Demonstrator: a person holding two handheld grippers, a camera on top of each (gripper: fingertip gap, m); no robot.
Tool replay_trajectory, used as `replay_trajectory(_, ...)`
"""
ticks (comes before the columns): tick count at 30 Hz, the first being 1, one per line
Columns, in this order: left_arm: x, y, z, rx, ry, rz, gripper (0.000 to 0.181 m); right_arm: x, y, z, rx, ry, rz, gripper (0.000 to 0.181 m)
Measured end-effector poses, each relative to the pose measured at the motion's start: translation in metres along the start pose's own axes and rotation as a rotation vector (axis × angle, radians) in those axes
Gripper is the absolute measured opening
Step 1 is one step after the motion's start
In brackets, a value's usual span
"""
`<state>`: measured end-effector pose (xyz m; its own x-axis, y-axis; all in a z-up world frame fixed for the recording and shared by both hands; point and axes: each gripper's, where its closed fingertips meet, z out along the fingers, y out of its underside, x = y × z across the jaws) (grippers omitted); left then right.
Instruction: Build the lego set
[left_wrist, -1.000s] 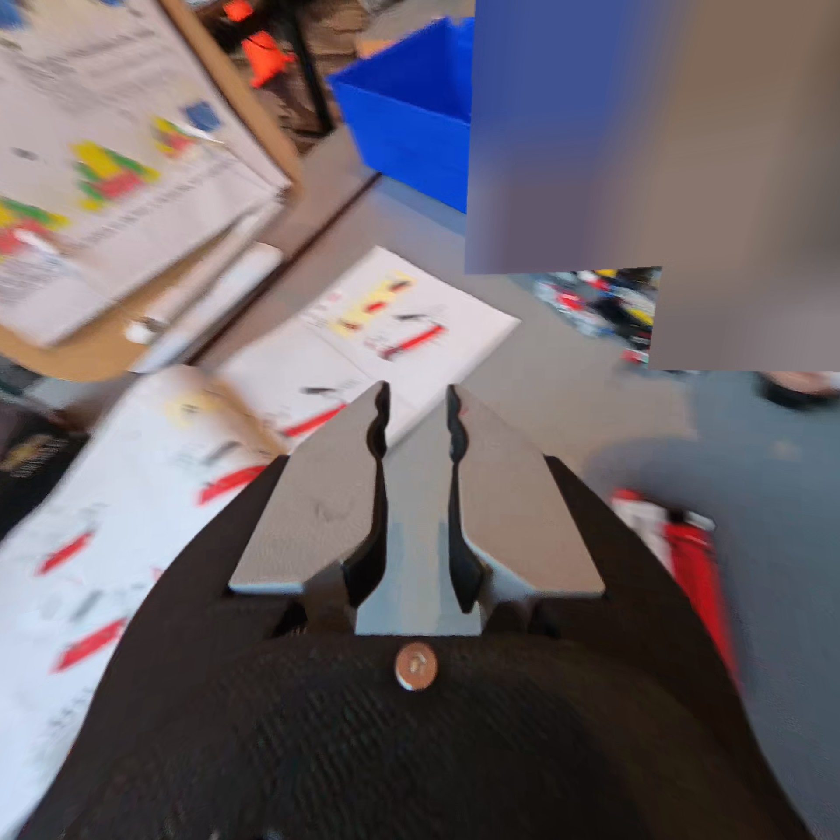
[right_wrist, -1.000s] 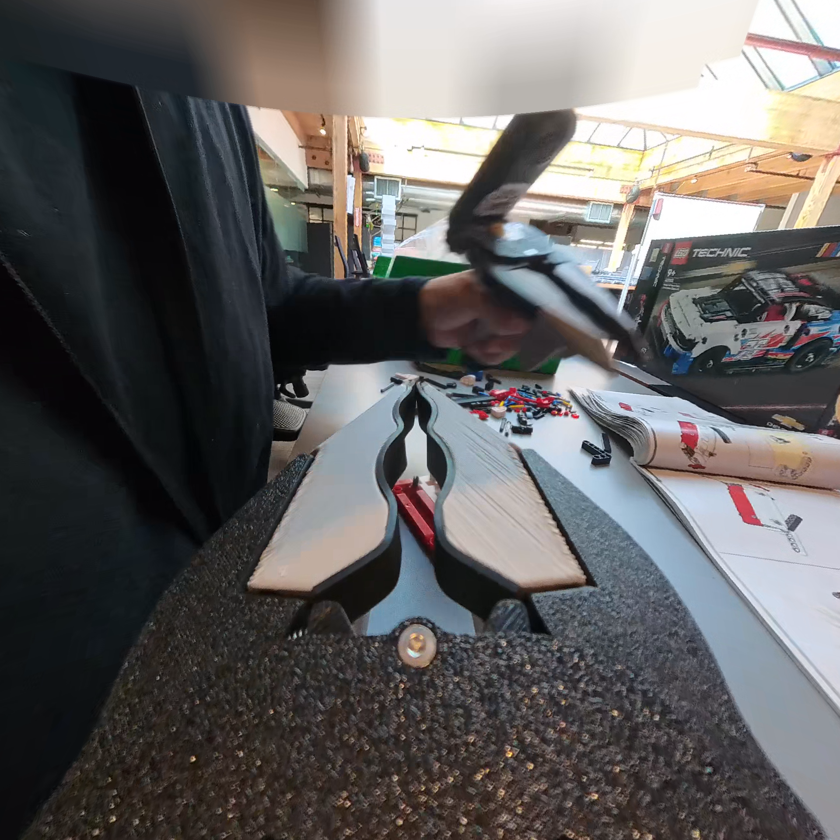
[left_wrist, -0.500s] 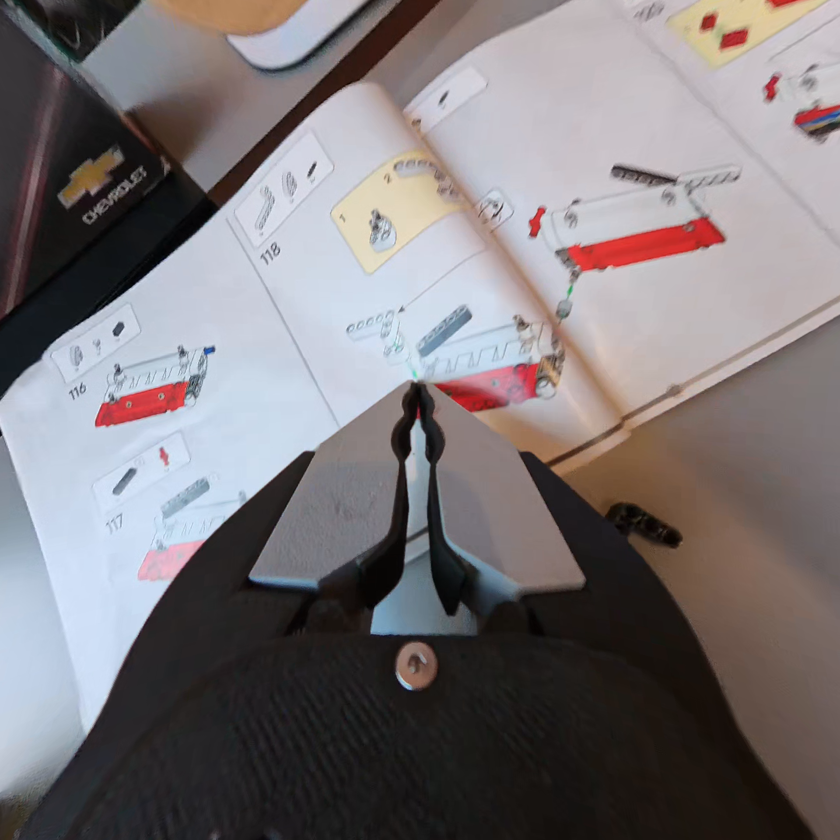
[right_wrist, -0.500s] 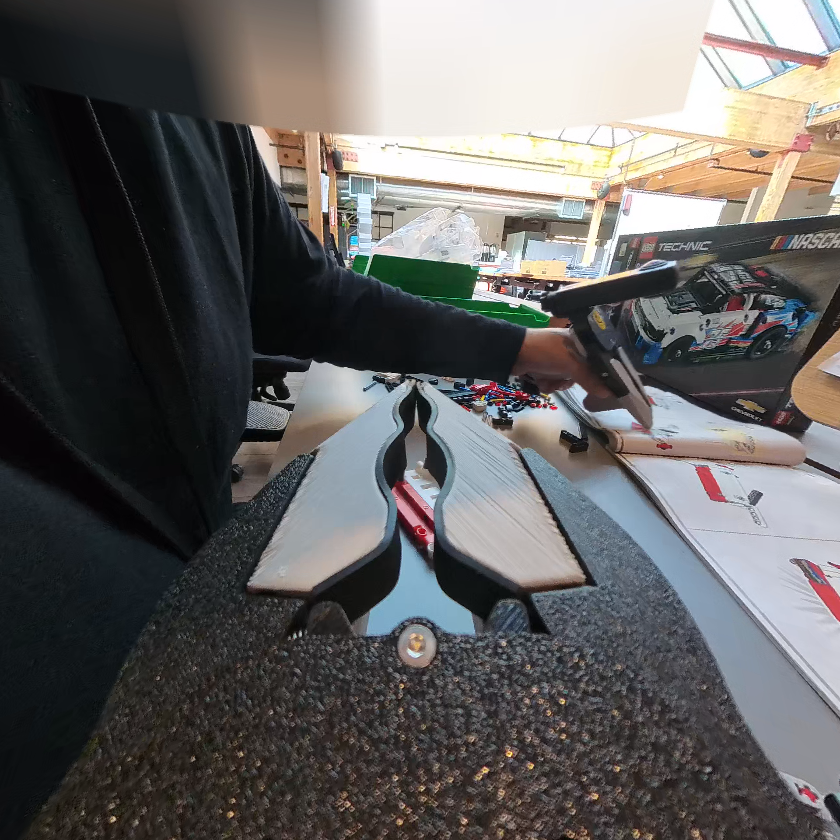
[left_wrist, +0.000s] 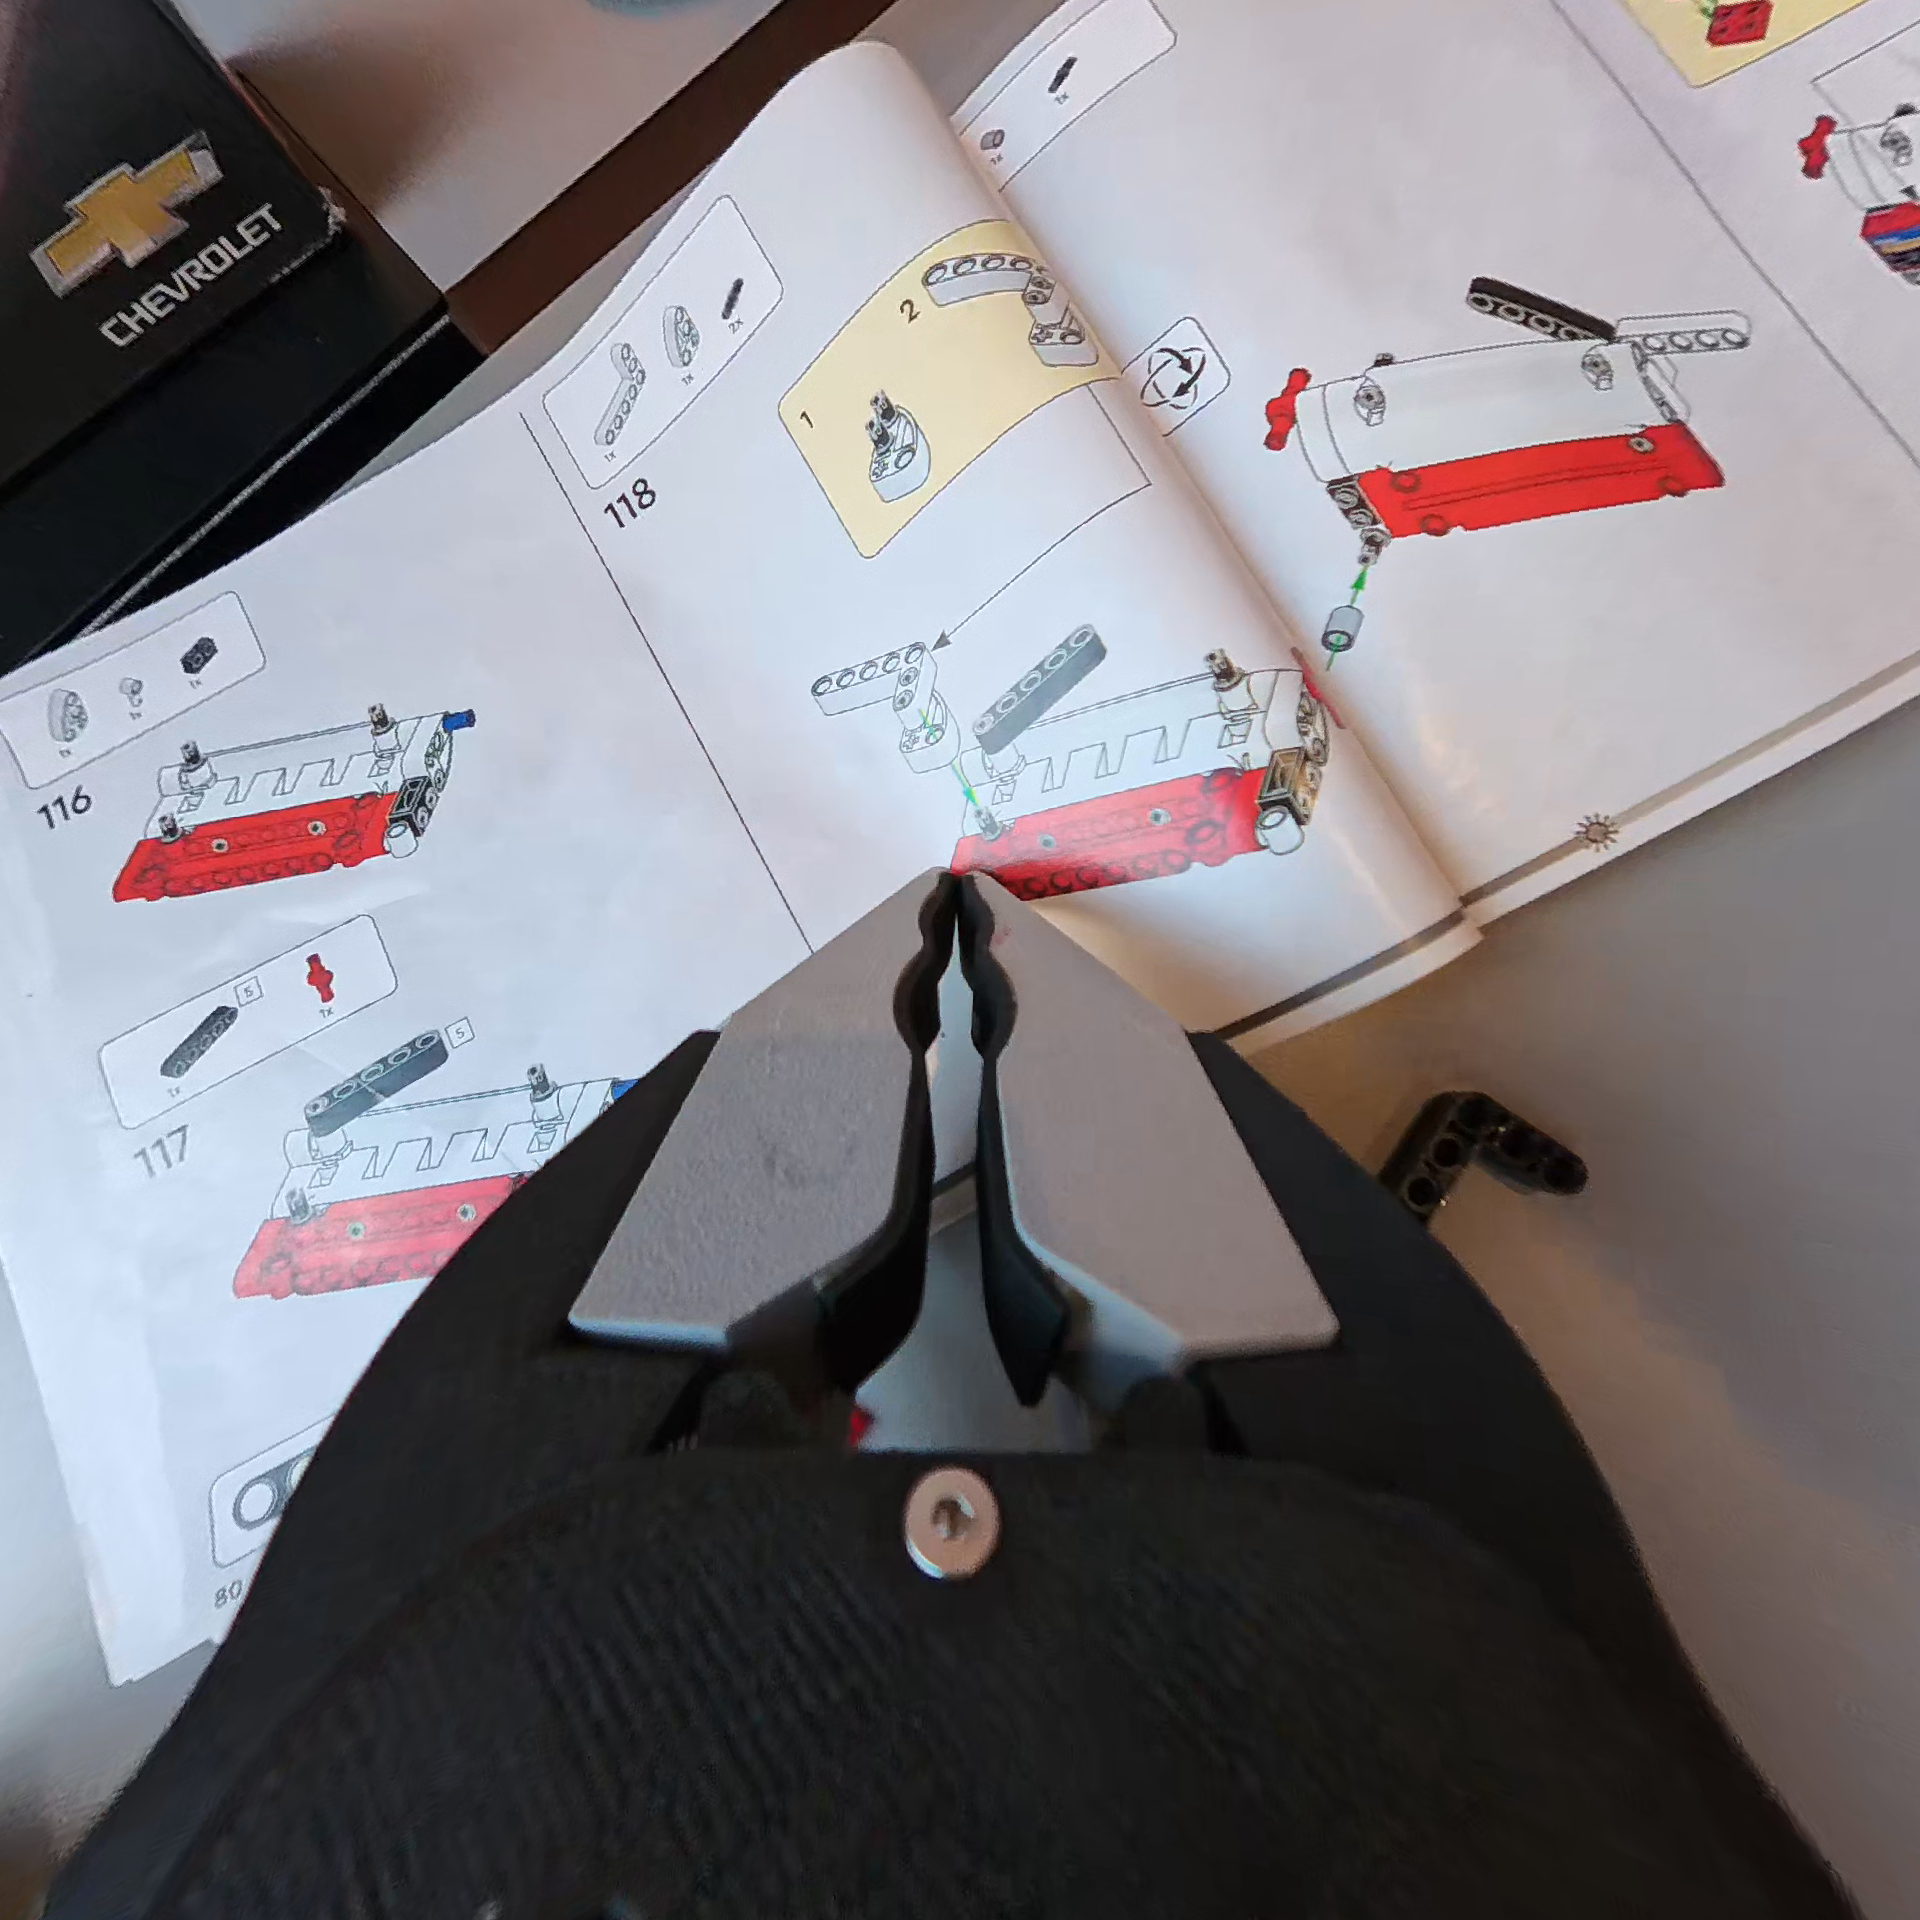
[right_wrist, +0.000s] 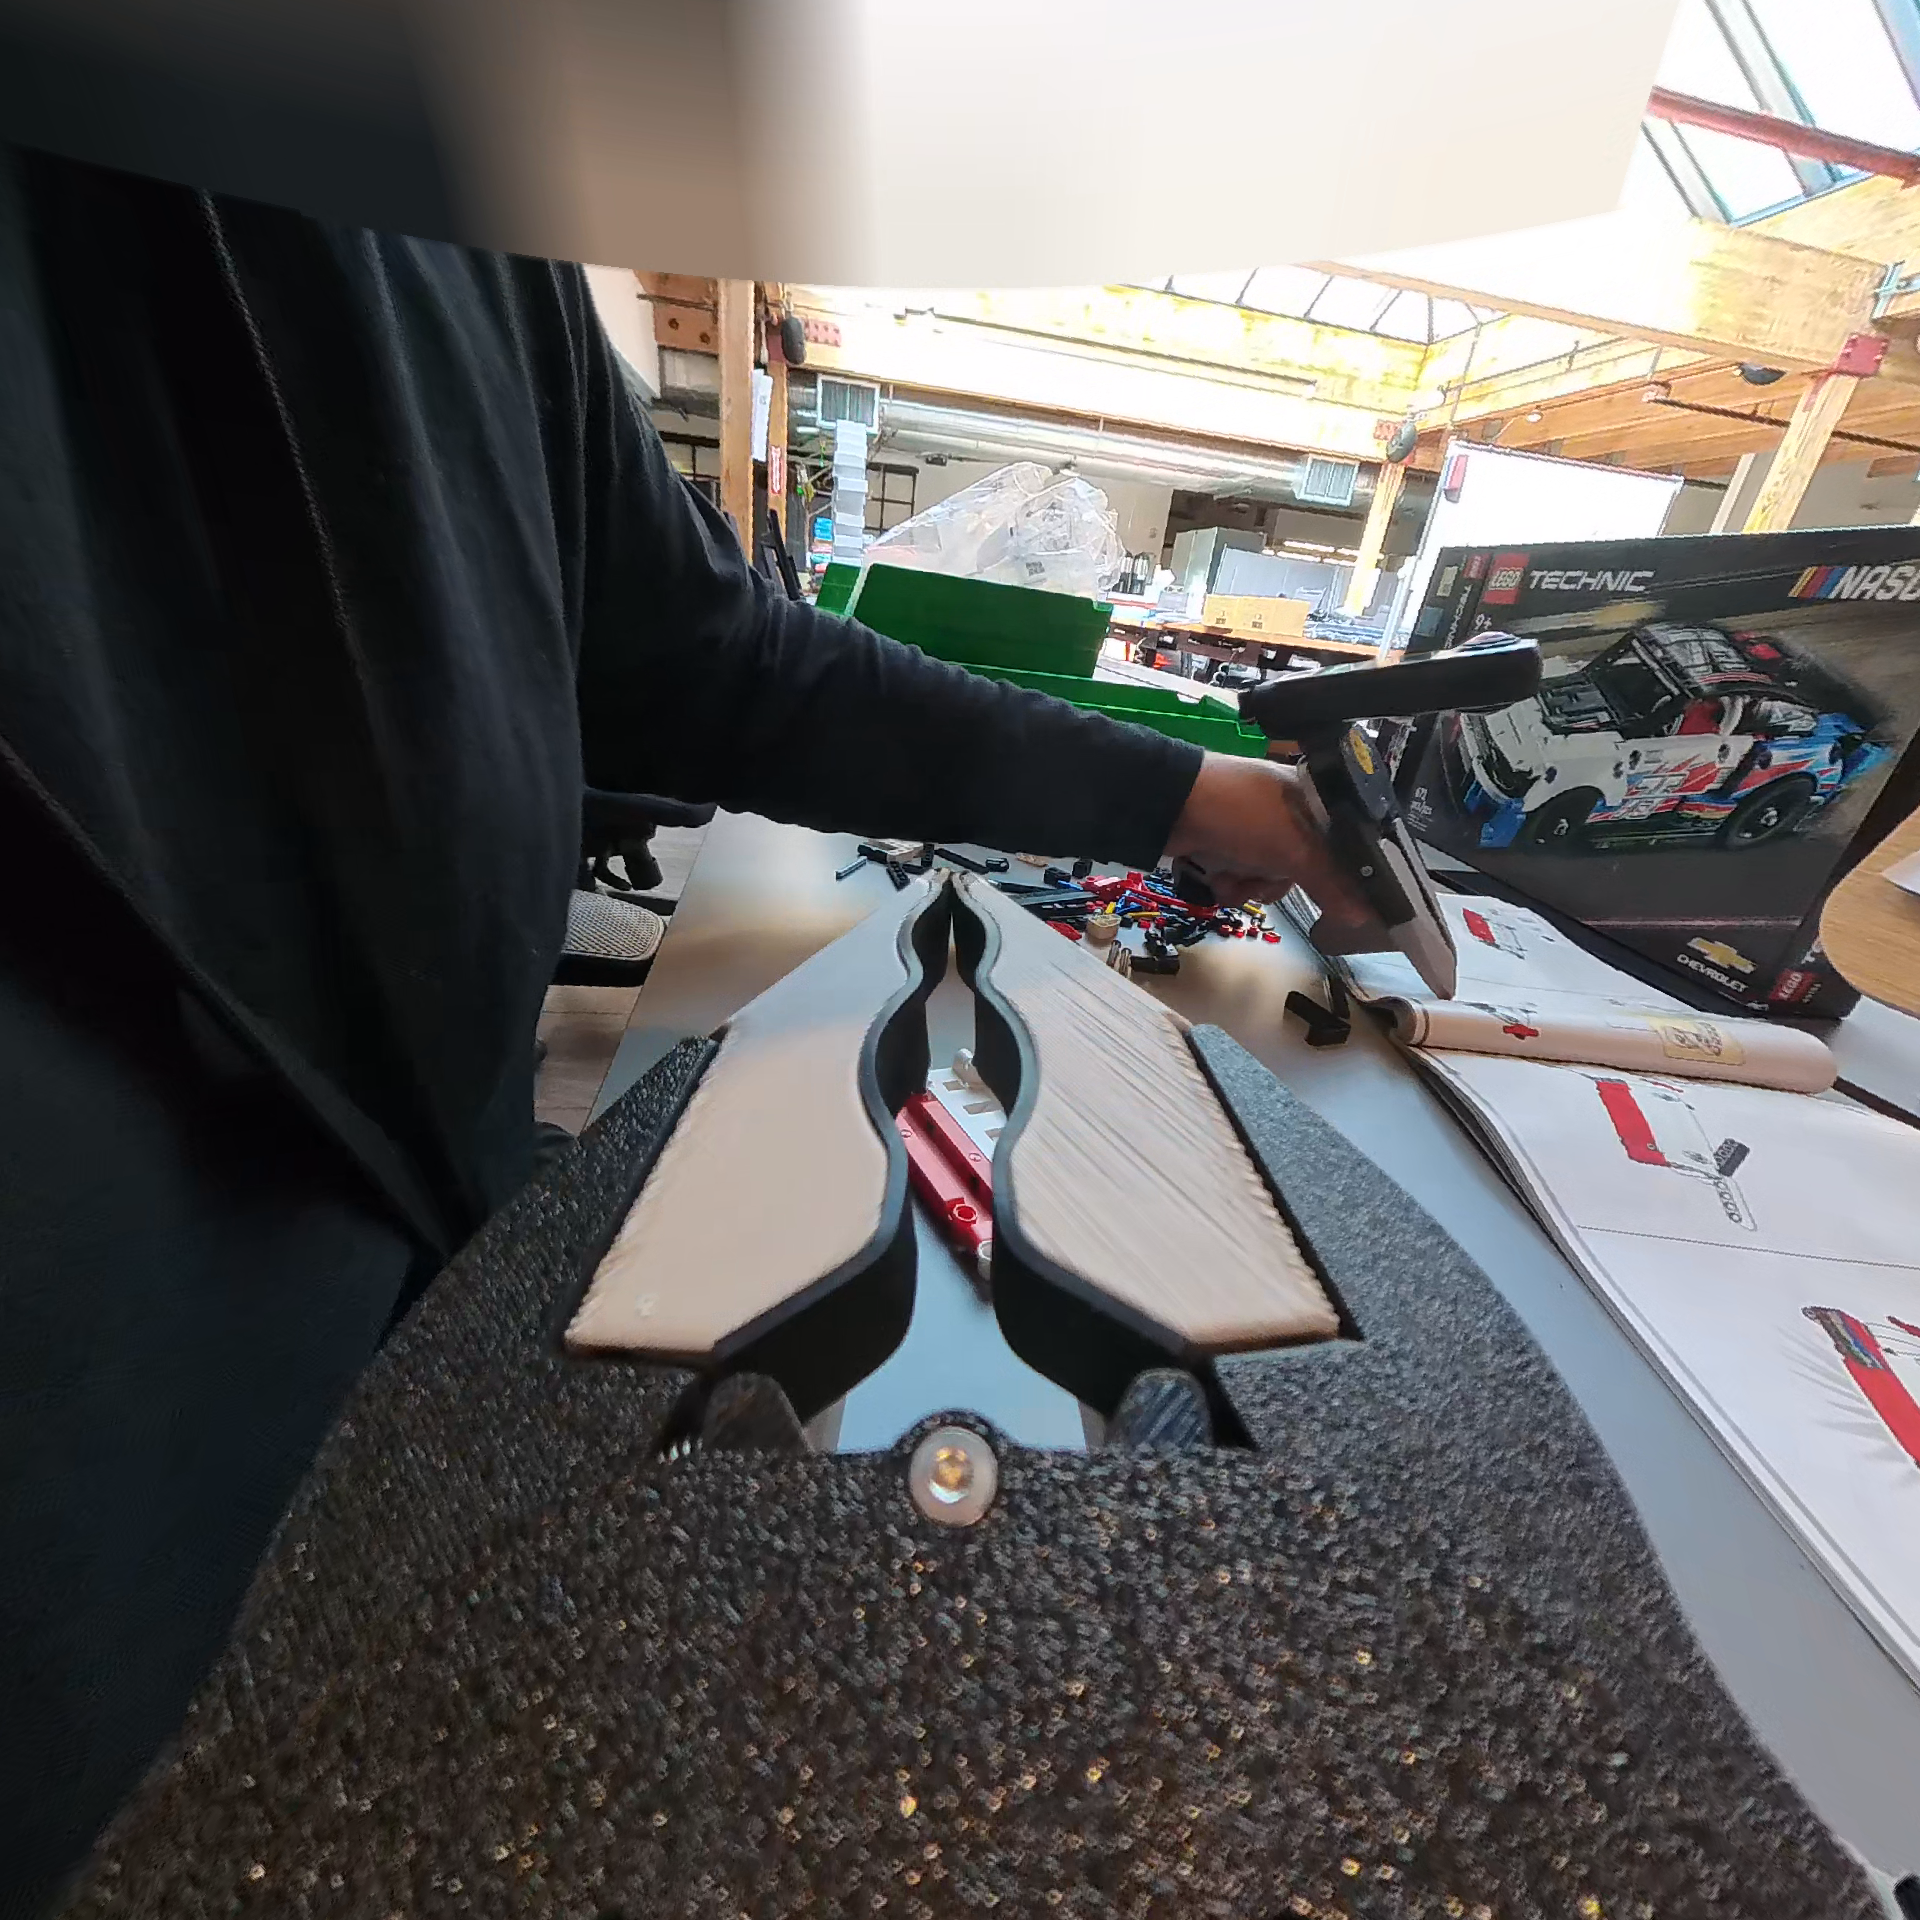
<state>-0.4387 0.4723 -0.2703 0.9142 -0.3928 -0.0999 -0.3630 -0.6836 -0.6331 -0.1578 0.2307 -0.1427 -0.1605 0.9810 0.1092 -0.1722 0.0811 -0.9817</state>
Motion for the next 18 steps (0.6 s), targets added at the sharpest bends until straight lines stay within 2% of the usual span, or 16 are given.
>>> replay_trajectory(5,-0.006,0.003,-0.016,-0.027,-0.001,-0.032,0.0,0.0,0.0,0.0,-0.001,0.013,-0.029,0.0)
replay_trajectory(10,-0.004,-0.004,-0.094,0.116,-0.009,-0.13,0.0,-0.003,0.002,0.001,-0.011,0.025,-0.07,0.0)
replay_trajectory(11,0.002,0.0,-0.111,0.123,-0.005,-0.143,0.017,-0.003,0.002,0.002,-0.014,0.033,-0.081,0.0)
replay_trajectory(12,0.011,0.007,-0.125,0.116,0.009,-0.147,0.026,-0.002,0.003,0.002,-0.017,0.044,-0.094,0.0)
replay_trajectory(15,0.041,0.031,-0.158,0.127,-0.003,-0.13,0.03,0.0,0.004,0.002,-0.025,0.07,-0.124,0.0)
replay_trajectory(18,0.074,0.056,-0.178,0.151,0.002,-0.137,0.03,0.003,0.004,0.001,-0.029,0.098,-0.14,0.0)
